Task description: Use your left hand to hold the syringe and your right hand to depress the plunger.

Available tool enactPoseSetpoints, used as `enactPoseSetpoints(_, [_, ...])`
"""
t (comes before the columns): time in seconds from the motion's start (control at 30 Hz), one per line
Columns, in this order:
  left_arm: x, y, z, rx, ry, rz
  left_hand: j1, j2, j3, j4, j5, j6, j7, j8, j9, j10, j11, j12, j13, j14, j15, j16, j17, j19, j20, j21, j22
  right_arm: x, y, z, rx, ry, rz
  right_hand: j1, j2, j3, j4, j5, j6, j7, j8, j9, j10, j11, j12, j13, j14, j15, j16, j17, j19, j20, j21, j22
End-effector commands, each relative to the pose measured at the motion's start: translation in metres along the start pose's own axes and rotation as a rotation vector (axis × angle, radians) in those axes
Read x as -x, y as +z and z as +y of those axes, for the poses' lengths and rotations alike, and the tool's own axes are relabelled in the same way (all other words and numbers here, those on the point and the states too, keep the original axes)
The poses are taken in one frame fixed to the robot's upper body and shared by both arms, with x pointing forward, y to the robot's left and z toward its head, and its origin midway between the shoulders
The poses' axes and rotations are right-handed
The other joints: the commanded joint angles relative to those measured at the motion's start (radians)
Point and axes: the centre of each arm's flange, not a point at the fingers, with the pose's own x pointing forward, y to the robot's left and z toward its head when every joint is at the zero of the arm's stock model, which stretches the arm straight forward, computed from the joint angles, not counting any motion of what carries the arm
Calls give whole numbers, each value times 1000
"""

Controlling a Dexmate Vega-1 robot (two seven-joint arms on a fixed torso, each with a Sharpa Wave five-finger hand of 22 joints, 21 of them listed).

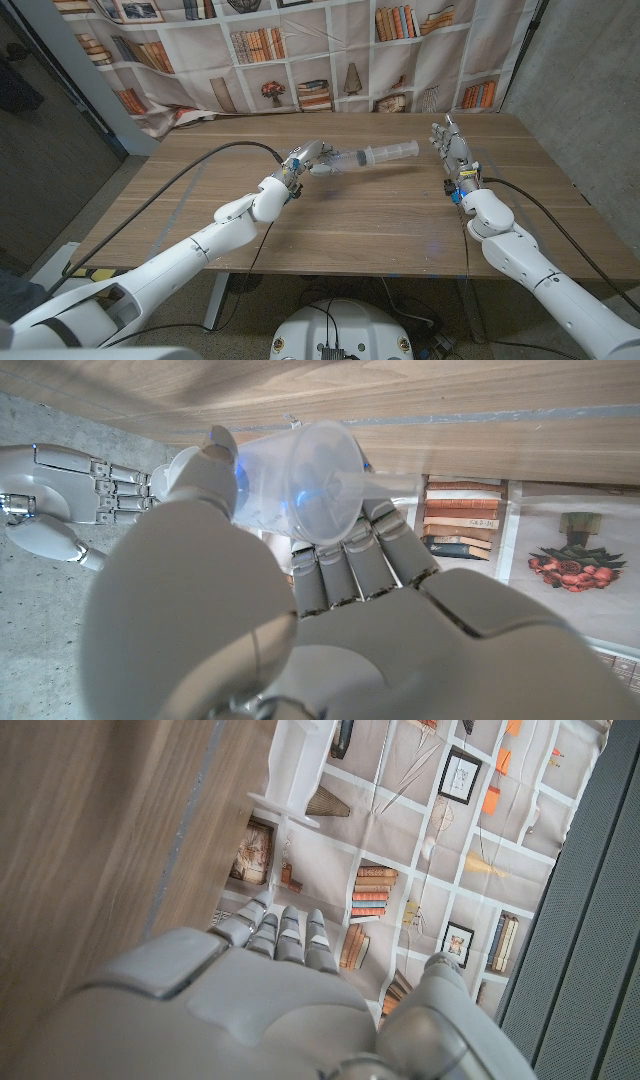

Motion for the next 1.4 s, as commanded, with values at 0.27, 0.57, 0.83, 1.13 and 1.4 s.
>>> enactPoseSetpoints(0.27, [-4, 7, 10, 32, 68, -48, 104, 113, 59, 54, 4, 165, -16, 7, 5, 115, -112, 7, 12, 111, -120, 0, 6, -8, -4, 5, 0, 3, 21, 3, 279, -39, -51, -12, 2, -7, 1, 10, 20, -18, 8, 2, 20, -16, 15, -2, 20, -17, 12, 2, 10, -41, 17, 3])
enactPoseSetpoints(0.57, [-11, 14, 14, 48, 92, -81, 104, 112, 59, 55, 4, 166, -15, 6, 6, 115, -111, 4, 19, 111, -121, 0, 8, -9, -4, 7, 0, 7, 27, 6, 344, -42, -55, -9, 5, -8, -1, 11, 0, -28, 1, 2, 28, -25, 17, -3, 68, -14, 24, 0, 55, -38, 34, 3])
enactPoseSetpoints(0.83, [-13, 14, 17, 54, 107, -88, 104, 110, 58, 55, 4, 165, -15, 4, 6, 116, -113, 2, 26, 109, -122, -1, 9, -10, -5, 9, 0, 7, 27, 11, 351, -36, -61, -7, 6, -8, -2, 11, 2, -20, 3, 2, 41, -23, 21, -3, 74, -13, 23, 0, 64, -38, 36, 3])
enactPoseSetpoints(1.13, [-14, 14, 17, 50, 102, -87, 103, 110, 57, 57, 3, 166, -15, 2, 6, 116, -114, -1, 33, 108, -121, -2, 10, -14, -6, 10, 0, 5, 30, 16, 356, -28, -79, 1, 12, -7, -6, 11, -12, -37, 2, 2, 14, -35, 10, -3, 153, -34, 38, 0, 115, -30, 50, 2])
enactPoseSetpoints(1.4, [-13, 12, 17, 54, 111, -82, 103, 110, 57, 58, 3, 167, -18, 1, 7, 121, -115, -2, 39, 106, -121, -3, 11, -17, -6, 11, 0, 3, 30, 19, 361, -19, -80, 7, 16, -6, -9, 10, 13, -31, 13, 2, 65, -32, 29, -3, 149, -28, 25, 0, 110, -33, 44, 3])
